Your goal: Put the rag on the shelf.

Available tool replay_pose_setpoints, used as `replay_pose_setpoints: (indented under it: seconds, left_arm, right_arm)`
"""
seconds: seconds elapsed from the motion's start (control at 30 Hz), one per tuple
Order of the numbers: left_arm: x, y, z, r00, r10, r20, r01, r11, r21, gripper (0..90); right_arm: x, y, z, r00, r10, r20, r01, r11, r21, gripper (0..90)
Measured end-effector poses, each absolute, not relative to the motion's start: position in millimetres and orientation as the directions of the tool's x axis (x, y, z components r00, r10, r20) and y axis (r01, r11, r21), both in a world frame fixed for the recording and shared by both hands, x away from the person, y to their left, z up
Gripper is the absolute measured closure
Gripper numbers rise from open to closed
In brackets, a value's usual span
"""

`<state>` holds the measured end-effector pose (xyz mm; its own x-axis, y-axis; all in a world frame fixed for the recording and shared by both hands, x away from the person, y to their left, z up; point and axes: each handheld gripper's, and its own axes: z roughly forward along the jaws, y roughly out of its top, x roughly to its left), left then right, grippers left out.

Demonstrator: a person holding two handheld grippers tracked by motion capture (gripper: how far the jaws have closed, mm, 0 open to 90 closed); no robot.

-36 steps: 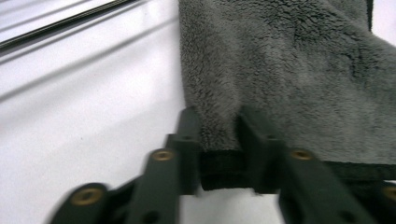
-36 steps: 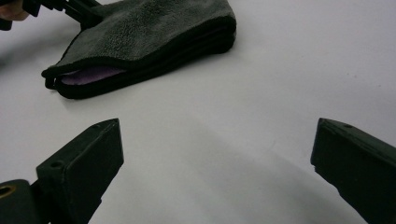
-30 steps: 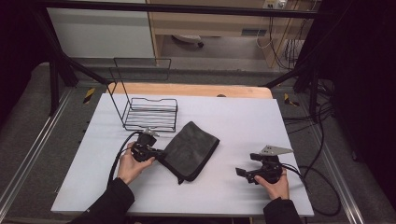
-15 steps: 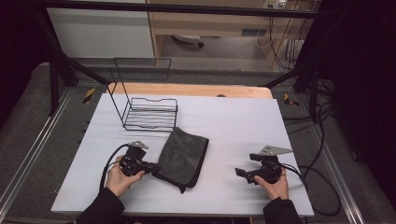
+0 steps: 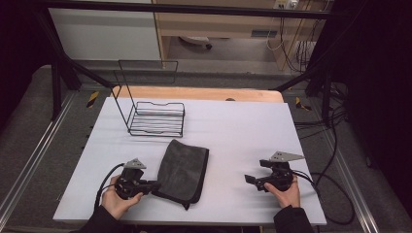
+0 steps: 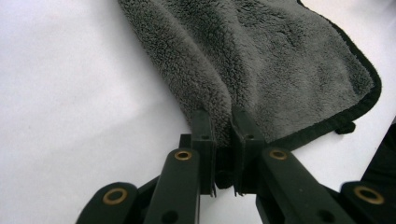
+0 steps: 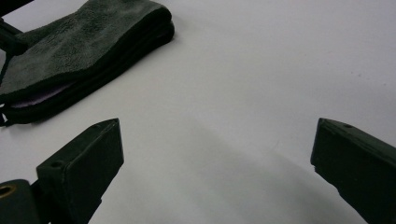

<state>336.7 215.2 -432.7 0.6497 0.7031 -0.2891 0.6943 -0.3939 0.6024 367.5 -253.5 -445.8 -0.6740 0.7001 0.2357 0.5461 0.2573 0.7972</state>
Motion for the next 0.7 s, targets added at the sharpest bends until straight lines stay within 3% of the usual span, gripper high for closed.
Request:
replay_pose_setpoints:
  seconds: [0.43, 0.57, 0.7]
  left_arm:
    - [323.0, 212.3, -433.3, 0.66, 0.694, -0.29, 0.682, -0.391, 0.617, 79.4]
    - [324.7, 213.9, -431.1, 0.684, 0.686, -0.248, 0.651, -0.422, 0.631, 70.8]
    - [330.4, 218.1, -425.8, 0.677, 0.706, -0.206, 0.633, -0.417, 0.652, 52.7]
  right_arm:
    - [367.5, -252.7, -446.6, -0.672, 0.701, 0.238, 0.55, 0.258, 0.794, 3.1]
    - [367.4, -252.7, -446.5, -0.671, 0.702, 0.239, 0.55, 0.255, 0.795, 3.1]
    - [367.5, -252.8, -446.6, -0.671, 0.702, 0.238, 0.549, 0.255, 0.796, 3.1]
